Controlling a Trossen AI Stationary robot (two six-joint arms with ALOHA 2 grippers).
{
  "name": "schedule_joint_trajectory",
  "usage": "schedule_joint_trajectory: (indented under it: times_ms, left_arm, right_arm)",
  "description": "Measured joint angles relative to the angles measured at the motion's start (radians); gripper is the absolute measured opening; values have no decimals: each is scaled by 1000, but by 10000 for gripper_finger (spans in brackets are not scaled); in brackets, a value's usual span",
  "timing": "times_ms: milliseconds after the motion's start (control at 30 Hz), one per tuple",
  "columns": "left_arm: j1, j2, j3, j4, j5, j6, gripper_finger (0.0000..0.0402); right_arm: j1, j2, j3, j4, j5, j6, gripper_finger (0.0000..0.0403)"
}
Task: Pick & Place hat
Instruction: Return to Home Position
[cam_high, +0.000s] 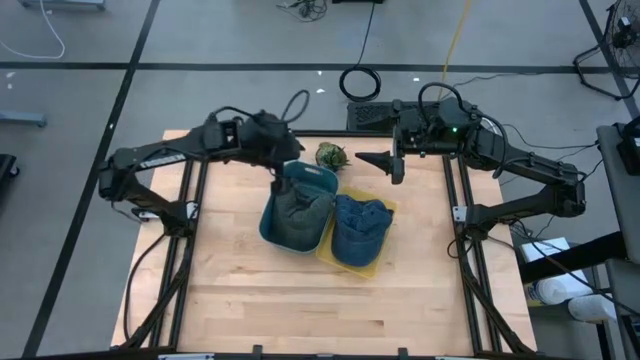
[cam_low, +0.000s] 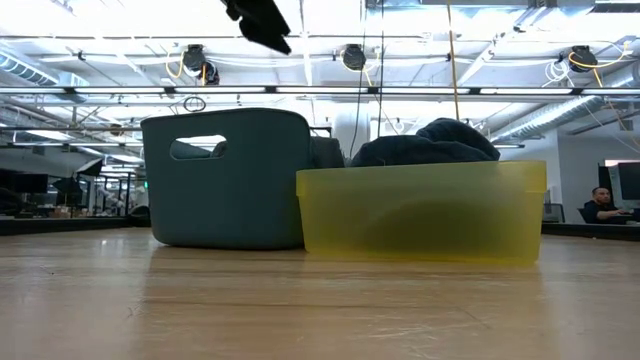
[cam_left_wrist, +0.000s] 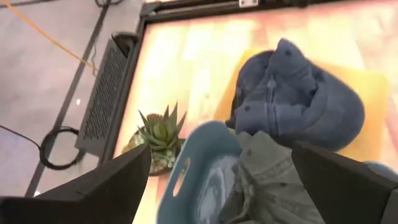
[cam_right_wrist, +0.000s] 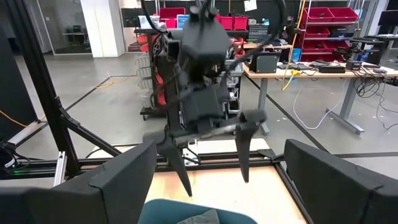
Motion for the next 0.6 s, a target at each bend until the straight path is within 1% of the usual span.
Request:
schedule_joint_trajectory:
  times_ms: [333,500,600]
  left_arm:
    - [-2,-99,-1,77,24,-87,397]
    - [-2,-147,-1,145,37,-134,397]
    - [-1,-188,-1,142,94,-144,397]
  right_arm:
    - [0,0,0,0,0,0,341]
    - [0,0,0,1,0,1,341]
    - [0,1,0,28,-1,78,341]
